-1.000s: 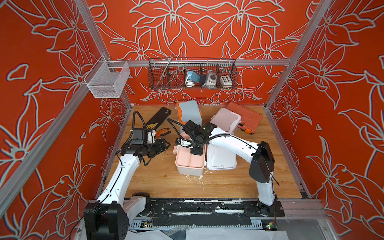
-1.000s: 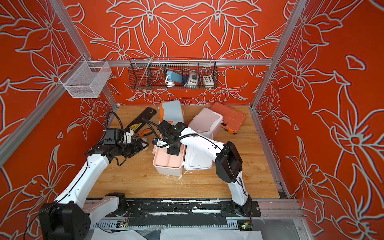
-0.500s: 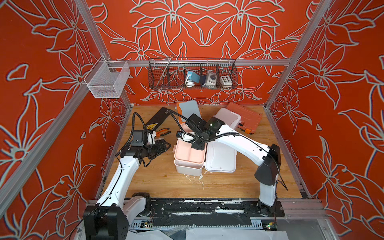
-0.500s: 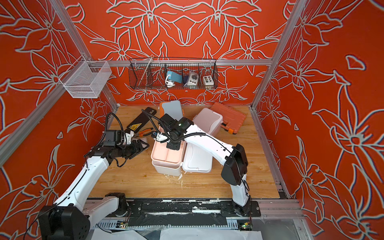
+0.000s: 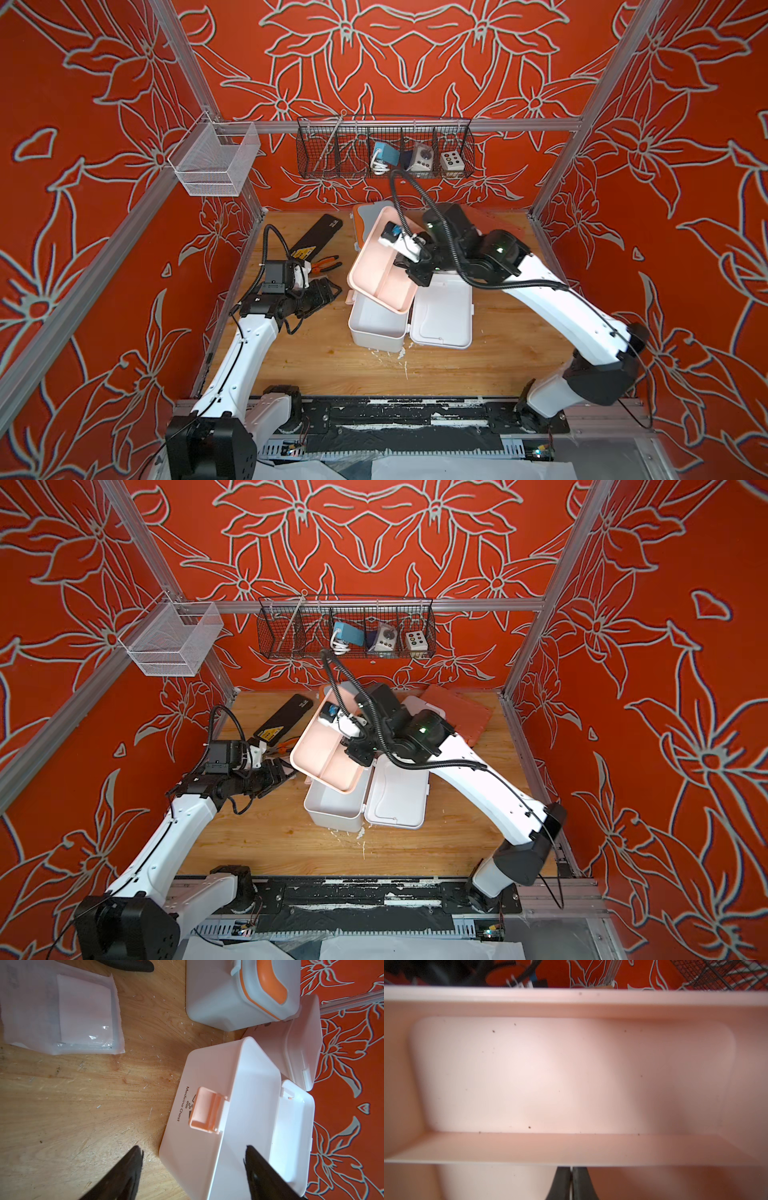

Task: Open first aid kits and take out gauze
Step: Place the compartment layer in the first aid kit.

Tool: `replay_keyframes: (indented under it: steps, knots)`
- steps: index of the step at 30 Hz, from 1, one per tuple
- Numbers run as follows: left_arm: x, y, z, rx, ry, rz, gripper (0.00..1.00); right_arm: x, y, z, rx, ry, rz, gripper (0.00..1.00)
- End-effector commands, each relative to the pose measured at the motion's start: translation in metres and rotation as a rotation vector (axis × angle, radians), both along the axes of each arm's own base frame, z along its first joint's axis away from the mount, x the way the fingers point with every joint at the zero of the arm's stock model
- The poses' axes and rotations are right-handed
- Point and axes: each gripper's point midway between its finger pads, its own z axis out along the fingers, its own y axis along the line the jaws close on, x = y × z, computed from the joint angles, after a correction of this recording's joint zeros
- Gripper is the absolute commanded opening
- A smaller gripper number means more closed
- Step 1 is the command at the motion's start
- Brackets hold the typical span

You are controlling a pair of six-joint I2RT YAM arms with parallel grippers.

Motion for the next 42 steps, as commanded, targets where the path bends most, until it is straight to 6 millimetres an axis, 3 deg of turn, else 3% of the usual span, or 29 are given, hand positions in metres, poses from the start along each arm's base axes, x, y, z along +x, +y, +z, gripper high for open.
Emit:
replay_keyframes:
  steps: [1, 6, 8, 17, 19, 22, 27, 32, 36, 42]
  knots:
    - [0.003, 0.000, 0.016, -0.006, -0.049, -0.003, 0.75, -0.009, -0.015, 0.083, 0.474, 0.160, 0.044, 0.00]
    - [0.001, -0.001, 0.014, -0.006, -0.042, -0.011, 0.75, -0.019, -0.042, 0.139, 0.807, 0.342, 0.195, 0.00]
    - [0.001, -0.001, 0.015, -0.005, -0.043, -0.013, 0.75, -0.014, -0.050, 0.151, 0.908, 0.413, 0.229, 0.00]
    - [-0.003, -0.002, 0.015, -0.007, -0.048, -0.013, 0.76, -0.013, -0.051, 0.147, 0.907, 0.481, 0.259, 0.00]
    - [-0.002, -0.002, 0.016, -0.004, -0.051, -0.013, 0.76, -0.015, -0.045, 0.132, 0.834, 0.474, 0.239, 0.00]
    - [-0.001, 0.001, 0.020, 0.016, -0.062, -0.010, 0.82, -0.027, -0.033, 0.090, 0.613, 0.397, 0.177, 0.00]
    - [0.005, 0.013, 0.033, 0.084, -0.085, 0.027, 0.98, -0.031, -0.026, 0.028, 0.337, 0.324, 0.142, 0.00]
    - [0.009, 0.022, 0.041, 0.125, -0.099, 0.061, 0.98, -0.033, -0.020, -0.035, 0.008, 0.210, 0.148, 0.00]
    - [0.010, 0.030, 0.044, 0.141, -0.105, 0.089, 0.98, -0.020, -0.016, -0.088, -0.256, 0.185, 0.140, 0.00]
    - [0.011, 0.036, 0.045, 0.146, -0.105, 0.102, 0.98, -0.013, -0.005, -0.145, -0.514, 0.160, 0.167, 0.00]
